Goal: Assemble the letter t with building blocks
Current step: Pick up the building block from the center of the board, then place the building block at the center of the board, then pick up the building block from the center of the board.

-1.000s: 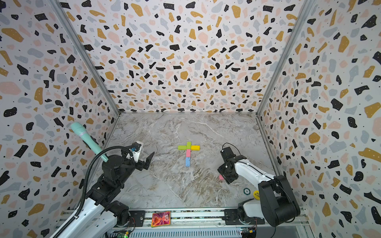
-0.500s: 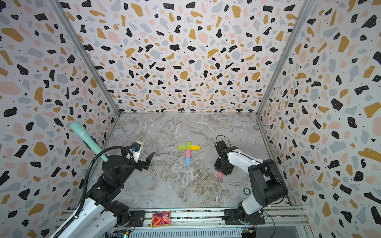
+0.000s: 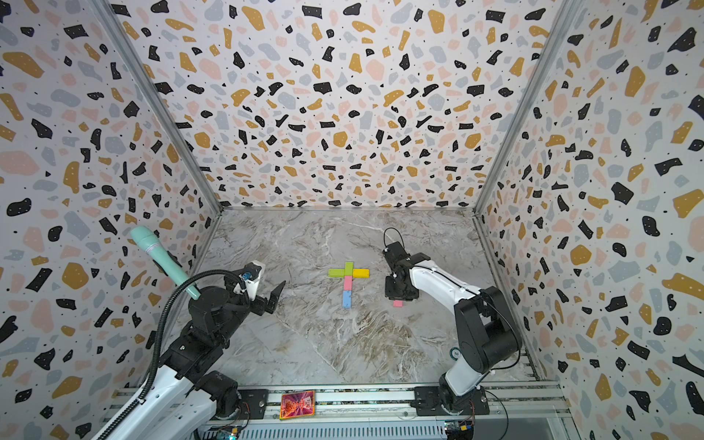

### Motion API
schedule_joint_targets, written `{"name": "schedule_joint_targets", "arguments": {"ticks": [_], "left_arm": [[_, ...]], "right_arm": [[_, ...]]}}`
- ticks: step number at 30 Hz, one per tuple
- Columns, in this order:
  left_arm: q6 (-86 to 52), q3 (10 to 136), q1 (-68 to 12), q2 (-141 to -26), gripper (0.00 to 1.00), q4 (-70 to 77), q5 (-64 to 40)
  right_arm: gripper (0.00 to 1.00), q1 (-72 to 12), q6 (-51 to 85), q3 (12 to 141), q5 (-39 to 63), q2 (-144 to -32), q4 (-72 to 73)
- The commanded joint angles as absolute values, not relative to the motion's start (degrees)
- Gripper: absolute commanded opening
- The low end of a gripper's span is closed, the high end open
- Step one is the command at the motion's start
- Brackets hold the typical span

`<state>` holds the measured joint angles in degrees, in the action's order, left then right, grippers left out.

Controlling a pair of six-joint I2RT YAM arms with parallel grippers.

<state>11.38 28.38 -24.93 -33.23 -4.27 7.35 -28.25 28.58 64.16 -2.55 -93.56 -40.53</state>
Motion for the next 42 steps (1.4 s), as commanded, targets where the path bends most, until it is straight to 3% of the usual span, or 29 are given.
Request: {"name": "schedule_joint_targets", "arguments": {"ticks": [1, 9, 14, 17, 20, 27, 30, 37, 42], "left_arm": [[12.08, 28.3, -25.21, -33.04, 0.99, -2.55, 7.37], [12.17, 28.47, -25.2, -33.27, 0.99, -2.29, 6.95], [12.21, 28.38, -25.15, -33.06, 0.99, -2.4, 7.03], [12.22, 28.39, -25.18, -33.12, 0.99, -2.3, 6.94], [12.19, 28.48, -25.25, -33.11, 0.99, -2.3, 6.84], [12.18, 28.38, -25.18, -33.18, 1.0, -2.28, 6.94], [12.22, 28.48, -25.22, -33.19, 1.0, -2.33, 6.99], [12.18, 28.38, -25.16, -33.15, 1.0, -2.29, 7.03], [12.21, 28.48, -25.16, -33.33, 0.99, -2.39, 6.94]], "right_arm": [[0.09, -29.53, 20.08, 68.06, -2.28, -95.85, -43.39], [0.12, -34.14, 11.93, 72.65, -3.56, -103.92, -44.7], [0.13, -34.51, 13.5, 72.95, -3.74, -106.58, -44.46], [0.21, -34.46, 14.31, 72.79, -2.46, -106.85, -44.35], [0.39, -34.7, 15.21, 72.32, -1.99, -106.49, -44.8], [0.5, -34.7, 16.79, 71.0, -2.29, -105.12, -46.95], [0.45, -34.62, 16.63, 70.87, -2.7, -105.21, -47.16], [0.12, -34.56, 14.62, 71.84, -1.68, -106.83, -46.95], [0.02, -35.9, 7.3, 73.29, -1.58, -105.6, -46.13]]}}
